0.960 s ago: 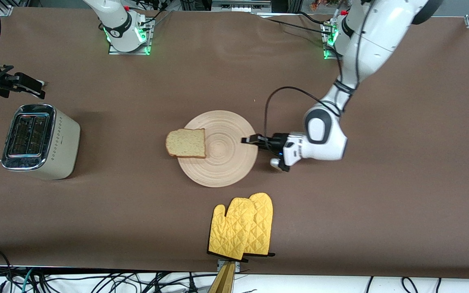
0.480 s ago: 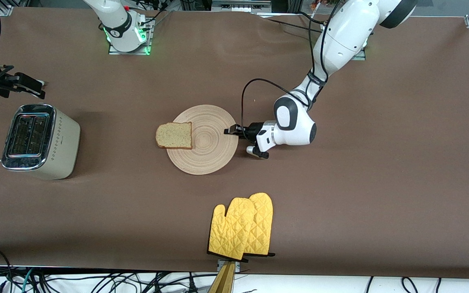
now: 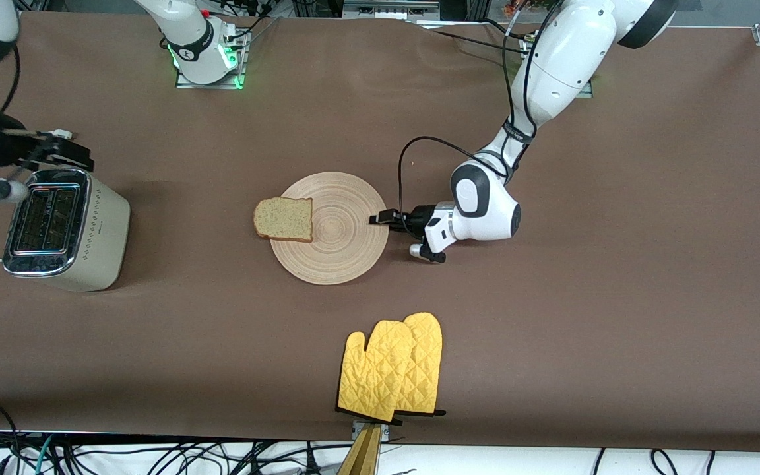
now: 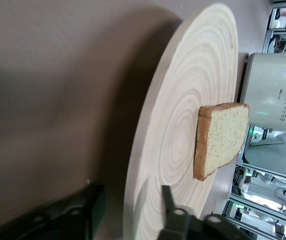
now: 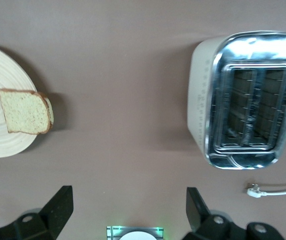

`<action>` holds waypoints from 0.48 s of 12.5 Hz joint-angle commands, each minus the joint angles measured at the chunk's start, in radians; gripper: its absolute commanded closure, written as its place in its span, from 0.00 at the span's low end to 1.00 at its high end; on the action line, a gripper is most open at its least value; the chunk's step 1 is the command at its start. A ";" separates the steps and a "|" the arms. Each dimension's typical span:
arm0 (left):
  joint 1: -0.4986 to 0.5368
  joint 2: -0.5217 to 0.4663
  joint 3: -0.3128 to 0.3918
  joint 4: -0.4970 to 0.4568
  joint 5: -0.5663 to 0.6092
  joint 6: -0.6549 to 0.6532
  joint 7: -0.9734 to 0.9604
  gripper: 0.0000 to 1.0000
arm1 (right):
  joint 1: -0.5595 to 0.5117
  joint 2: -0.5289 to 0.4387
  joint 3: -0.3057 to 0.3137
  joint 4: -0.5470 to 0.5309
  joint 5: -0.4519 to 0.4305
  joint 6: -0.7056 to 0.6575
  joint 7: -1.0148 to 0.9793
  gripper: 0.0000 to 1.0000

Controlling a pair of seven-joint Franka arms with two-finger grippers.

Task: Move plate and put bread in toaster
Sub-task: 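Grasp the bread slice with the right gripper while the left gripper withdraws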

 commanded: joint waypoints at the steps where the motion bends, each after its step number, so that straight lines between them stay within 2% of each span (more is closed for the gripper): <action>1: 0.040 -0.098 0.039 -0.084 -0.017 -0.004 0.025 0.00 | 0.067 0.071 0.007 -0.024 0.036 0.003 -0.002 0.00; 3: 0.128 -0.221 0.041 -0.202 -0.016 -0.004 0.028 0.00 | 0.073 0.138 0.007 -0.068 0.154 0.051 -0.002 0.00; 4: 0.161 -0.287 0.041 -0.267 0.003 0.000 0.028 0.00 | 0.069 0.147 0.002 -0.138 0.264 0.124 -0.002 0.00; 5: 0.213 -0.342 0.040 -0.302 0.097 0.002 0.028 0.00 | 0.067 0.145 0.000 -0.230 0.373 0.220 -0.008 0.00; 6: 0.275 -0.387 0.040 -0.313 0.266 0.002 0.028 0.00 | 0.067 0.146 0.002 -0.309 0.436 0.308 -0.020 0.00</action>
